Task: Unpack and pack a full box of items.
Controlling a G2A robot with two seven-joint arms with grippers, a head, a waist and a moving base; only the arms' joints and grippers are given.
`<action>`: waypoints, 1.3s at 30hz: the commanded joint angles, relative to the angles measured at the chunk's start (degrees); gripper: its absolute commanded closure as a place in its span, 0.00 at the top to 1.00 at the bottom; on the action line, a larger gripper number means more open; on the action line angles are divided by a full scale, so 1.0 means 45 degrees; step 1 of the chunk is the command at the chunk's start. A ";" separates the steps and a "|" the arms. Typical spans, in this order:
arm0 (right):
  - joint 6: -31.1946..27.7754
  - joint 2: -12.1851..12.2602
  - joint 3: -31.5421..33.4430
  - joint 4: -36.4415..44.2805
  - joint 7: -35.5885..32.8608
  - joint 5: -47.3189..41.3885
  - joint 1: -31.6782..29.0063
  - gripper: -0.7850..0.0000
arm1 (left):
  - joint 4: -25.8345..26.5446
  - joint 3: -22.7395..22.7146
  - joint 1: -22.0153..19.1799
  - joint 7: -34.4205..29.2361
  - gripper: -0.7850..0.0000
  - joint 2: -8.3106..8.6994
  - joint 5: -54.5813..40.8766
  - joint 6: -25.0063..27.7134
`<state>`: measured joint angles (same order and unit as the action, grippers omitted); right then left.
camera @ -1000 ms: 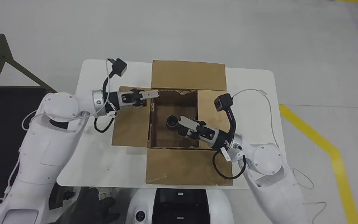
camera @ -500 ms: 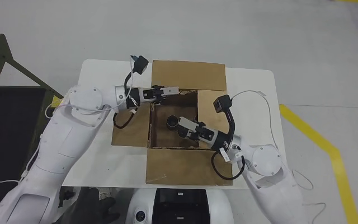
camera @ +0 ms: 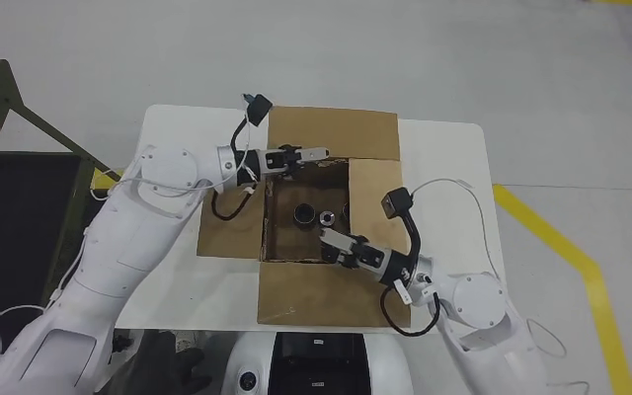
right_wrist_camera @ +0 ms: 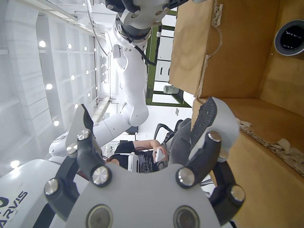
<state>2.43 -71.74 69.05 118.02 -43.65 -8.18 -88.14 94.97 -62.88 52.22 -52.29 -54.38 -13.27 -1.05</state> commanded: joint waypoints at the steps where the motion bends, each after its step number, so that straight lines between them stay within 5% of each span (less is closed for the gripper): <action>1: -0.0035 0.0009 0.0030 0.0012 0.0012 -0.0022 -0.0020 1.00 | 0.0007 -0.0008 0.0002 -0.0015 1.00 0.0003 -0.0002 0.0005; 16: 0.0343 0.0025 -0.0160 0.0098 0.0466 0.0347 -0.0009 1.00 | 0.0189 0.0254 0.0124 0.0752 1.00 -0.0113 -0.0111 -0.0392; 28: -0.0403 0.0405 0.0937 0.1399 -0.0016 0.0447 -0.2166 1.00 | -0.0782 0.2724 -0.1333 0.1486 1.00 -0.1006 -0.0798 -0.1305; 39: -0.0461 0.0647 0.1577 0.2384 0.0428 0.1073 -0.3561 1.00 | -0.1891 0.4022 -0.1590 0.2885 1.00 -0.1726 -0.1102 -0.1229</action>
<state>0.40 -68.90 75.96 128.59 -41.88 -3.32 -103.79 86.83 -45.18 45.15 -39.73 -61.91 -18.38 -6.69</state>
